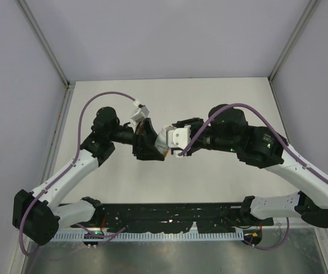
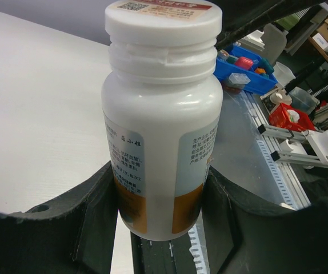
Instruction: Sort the pills into containers
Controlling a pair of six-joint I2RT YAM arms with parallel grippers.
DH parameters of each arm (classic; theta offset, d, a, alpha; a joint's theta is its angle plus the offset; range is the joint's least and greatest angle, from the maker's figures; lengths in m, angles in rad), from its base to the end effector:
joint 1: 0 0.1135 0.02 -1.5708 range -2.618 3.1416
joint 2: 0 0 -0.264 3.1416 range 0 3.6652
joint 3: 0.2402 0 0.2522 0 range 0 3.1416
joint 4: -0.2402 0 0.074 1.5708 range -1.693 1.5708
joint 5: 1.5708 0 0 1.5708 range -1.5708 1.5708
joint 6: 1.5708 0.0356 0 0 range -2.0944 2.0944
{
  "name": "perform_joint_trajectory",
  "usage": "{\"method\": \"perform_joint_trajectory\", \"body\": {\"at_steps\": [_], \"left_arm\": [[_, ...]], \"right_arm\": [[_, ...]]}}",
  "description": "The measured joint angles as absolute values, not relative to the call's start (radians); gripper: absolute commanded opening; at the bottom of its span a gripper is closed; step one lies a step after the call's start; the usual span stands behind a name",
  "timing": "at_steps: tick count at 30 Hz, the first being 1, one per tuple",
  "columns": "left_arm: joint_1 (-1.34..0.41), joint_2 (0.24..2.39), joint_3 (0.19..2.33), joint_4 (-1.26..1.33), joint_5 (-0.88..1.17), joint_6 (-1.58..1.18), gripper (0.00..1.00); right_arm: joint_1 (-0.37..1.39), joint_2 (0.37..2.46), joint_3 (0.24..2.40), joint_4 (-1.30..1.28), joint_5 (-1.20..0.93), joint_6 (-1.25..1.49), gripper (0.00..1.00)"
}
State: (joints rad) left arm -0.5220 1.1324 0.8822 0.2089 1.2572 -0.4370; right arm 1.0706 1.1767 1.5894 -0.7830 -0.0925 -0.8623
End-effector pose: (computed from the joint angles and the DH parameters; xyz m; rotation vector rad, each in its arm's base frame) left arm 0.1955 -0.1515 0.3465 1.1449 1.5011 -1.6841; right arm 0.1031 0.1955 0.4709 -1.6357 1.0546 0.2280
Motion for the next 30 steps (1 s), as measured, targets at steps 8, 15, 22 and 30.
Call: {"method": "perform_joint_trajectory", "body": {"at_steps": [8, 15, 22, 30], "left_arm": [[-0.521, 1.132, 0.882, 0.181, 1.246, -0.438, 0.0], [-0.521, 1.132, 0.879, 0.204, 1.236, -0.465, 0.0], [-0.519, 1.132, 0.872, 0.241, 1.234, -0.506, 0.0], [-0.516, 1.132, 0.872, 0.251, 1.234, -0.544, 0.0]], "right_arm": [[1.088, 1.189, 1.59, -0.781, -0.077, -0.863, 0.4], [1.092, 1.192, 1.586, -0.768, -0.072, -0.862, 0.33], [1.092, 1.191, 1.567, -0.726, -0.072, -0.862, 0.26], [1.092, 1.189, 1.534, -0.668, -0.072, -0.861, 0.13]]}}
